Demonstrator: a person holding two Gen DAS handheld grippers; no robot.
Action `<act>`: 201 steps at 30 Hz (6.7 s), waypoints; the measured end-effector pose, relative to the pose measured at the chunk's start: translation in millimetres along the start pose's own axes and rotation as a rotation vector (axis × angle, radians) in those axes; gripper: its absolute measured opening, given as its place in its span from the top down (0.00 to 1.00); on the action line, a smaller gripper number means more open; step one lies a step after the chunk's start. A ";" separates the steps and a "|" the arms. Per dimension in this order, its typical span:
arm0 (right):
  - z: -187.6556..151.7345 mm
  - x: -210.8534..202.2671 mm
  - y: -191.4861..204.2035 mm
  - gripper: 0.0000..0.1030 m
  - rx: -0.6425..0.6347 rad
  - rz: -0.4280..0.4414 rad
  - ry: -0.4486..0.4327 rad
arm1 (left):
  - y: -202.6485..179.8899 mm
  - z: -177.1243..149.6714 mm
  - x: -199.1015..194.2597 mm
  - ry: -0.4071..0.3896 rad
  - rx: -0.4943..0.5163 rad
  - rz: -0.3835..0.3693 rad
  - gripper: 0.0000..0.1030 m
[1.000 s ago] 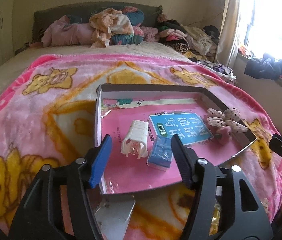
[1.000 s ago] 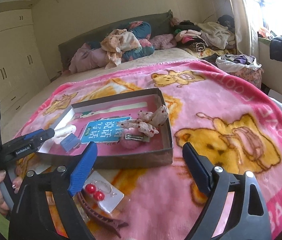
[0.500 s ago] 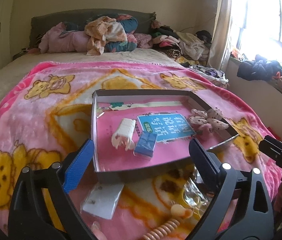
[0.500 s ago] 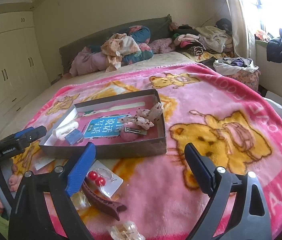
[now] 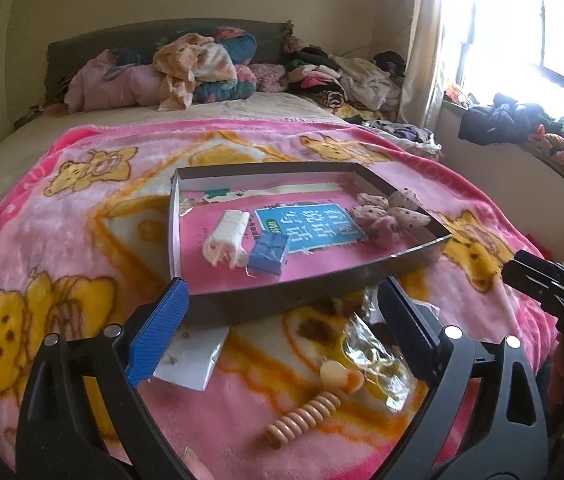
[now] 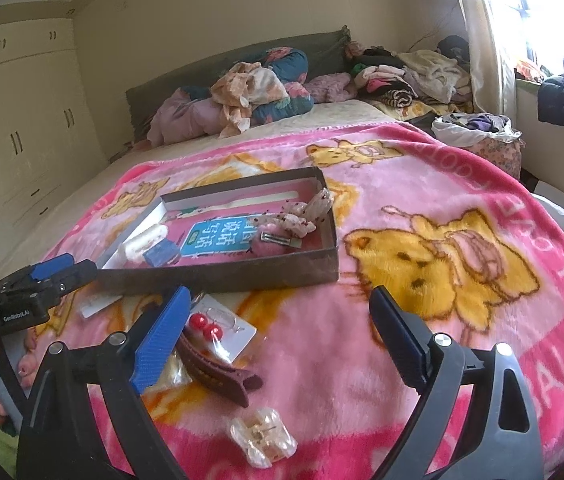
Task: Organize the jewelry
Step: 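Withdraw both grippers from the box toward the remaining accessories, then grasp the beige beaded coil with the left gripper while the right grasps the brown barrette, then carry the beaded coil and brown barrette over the grey box with both grippers, then open the left gripper to drop the coil while the right releases the barrette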
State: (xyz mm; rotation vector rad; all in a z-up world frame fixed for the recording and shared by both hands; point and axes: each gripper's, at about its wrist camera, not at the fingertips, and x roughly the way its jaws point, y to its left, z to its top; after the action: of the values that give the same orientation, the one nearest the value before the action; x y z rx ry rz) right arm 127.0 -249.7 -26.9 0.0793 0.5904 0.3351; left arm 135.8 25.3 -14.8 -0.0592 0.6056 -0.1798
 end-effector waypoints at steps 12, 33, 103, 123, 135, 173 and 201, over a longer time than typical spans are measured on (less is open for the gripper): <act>-13.1 -1.8 11.8 0.14 -0.053 0.005 0.046 | -5.7 -22.0 -4.1 0.026 0.023 -0.036 0.16; -29.7 15.5 49.6 0.32 -0.233 0.093 0.157 | -10.2 -54.3 6.0 0.121 0.106 -0.082 0.24; -17.4 20.4 27.3 0.91 -0.067 0.263 0.170 | -25.8 -38.8 2.4 0.105 0.141 -0.110 0.89; 3.1 11.5 3.2 0.91 0.005 0.237 0.102 | -53.0 -0.6 27.0 0.045 0.139 -0.149 0.89; 17.2 21.2 -10.0 0.91 0.034 0.199 0.084 | -56.1 21.9 52.2 0.038 0.109 -0.163 0.89; 71.0 106.9 -30.4 0.90 0.066 0.149 0.122 | -49.1 42.1 121.6 0.127 0.029 -0.137 0.89; 64.6 126.9 -35.6 0.62 0.072 0.081 0.145 | -40.7 35.3 130.6 0.147 -0.005 -0.117 0.88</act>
State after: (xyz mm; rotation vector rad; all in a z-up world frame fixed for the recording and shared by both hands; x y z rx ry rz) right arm 272.0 -239.8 -46.9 0.1488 0.7445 0.4005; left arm 255.3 -38.9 -54.7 -0.0867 0.7500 -0.2984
